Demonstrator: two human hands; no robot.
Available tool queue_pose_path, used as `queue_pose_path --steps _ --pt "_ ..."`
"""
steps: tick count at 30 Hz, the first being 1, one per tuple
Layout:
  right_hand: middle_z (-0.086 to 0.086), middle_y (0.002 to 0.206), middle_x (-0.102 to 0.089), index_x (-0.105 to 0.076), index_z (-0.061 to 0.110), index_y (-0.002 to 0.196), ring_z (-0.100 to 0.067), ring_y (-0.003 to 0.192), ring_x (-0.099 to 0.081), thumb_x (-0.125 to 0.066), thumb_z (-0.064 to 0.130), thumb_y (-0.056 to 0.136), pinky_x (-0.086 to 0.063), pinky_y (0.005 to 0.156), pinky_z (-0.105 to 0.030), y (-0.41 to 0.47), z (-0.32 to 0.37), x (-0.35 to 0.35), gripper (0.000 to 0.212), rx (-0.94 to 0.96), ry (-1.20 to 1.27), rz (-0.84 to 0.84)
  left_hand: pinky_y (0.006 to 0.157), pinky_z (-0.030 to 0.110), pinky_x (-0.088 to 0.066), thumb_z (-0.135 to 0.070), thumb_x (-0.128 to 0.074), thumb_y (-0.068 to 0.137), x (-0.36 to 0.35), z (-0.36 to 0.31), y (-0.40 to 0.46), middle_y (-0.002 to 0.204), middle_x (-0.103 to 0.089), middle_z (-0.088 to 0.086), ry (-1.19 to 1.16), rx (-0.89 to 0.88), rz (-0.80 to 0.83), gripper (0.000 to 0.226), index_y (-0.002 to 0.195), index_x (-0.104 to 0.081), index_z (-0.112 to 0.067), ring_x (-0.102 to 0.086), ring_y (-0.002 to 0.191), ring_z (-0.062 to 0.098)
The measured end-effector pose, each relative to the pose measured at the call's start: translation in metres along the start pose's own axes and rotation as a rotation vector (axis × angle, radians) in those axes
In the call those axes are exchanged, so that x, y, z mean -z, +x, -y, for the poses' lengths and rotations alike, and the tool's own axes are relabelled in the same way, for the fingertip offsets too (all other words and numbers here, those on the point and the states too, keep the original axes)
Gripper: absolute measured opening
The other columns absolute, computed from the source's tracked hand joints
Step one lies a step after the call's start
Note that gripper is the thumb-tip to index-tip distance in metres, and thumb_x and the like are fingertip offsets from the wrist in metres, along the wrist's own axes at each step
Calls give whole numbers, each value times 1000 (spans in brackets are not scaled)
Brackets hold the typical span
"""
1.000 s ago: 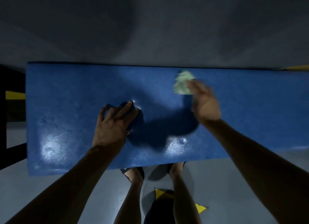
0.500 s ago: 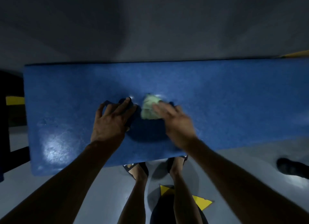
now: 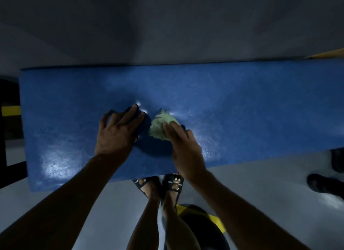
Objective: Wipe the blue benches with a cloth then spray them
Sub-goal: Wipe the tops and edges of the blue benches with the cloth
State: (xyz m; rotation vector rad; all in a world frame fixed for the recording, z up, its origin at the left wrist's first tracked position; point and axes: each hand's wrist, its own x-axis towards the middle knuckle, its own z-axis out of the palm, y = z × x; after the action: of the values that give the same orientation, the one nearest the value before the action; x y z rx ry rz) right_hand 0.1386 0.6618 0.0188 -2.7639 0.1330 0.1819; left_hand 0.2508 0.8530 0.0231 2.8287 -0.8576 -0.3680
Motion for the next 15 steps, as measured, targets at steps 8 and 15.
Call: queue_pose_path --steps 8,15 --pt "-15 144 -48 -50 15 143 -39 96 -50 -48 -1 86 -52 83 -46 -37 -131 41 60 -442 -48 -214 110 57 -30 -22 -83 71 0 -5 -2 156 -40 -1 11 28 32 80 144 -50 -28 -38 124 30" --pt "-1 144 -45 -42 24 147 -27 104 -54 -42 5 79 -50 79 -38 -45 7 -5 70 -34 38 52 116 58 -18 -19 -72 80 3 -17 -5 162 -28 -2 73 73 81 80 151 -38 -31 -37 137 35"
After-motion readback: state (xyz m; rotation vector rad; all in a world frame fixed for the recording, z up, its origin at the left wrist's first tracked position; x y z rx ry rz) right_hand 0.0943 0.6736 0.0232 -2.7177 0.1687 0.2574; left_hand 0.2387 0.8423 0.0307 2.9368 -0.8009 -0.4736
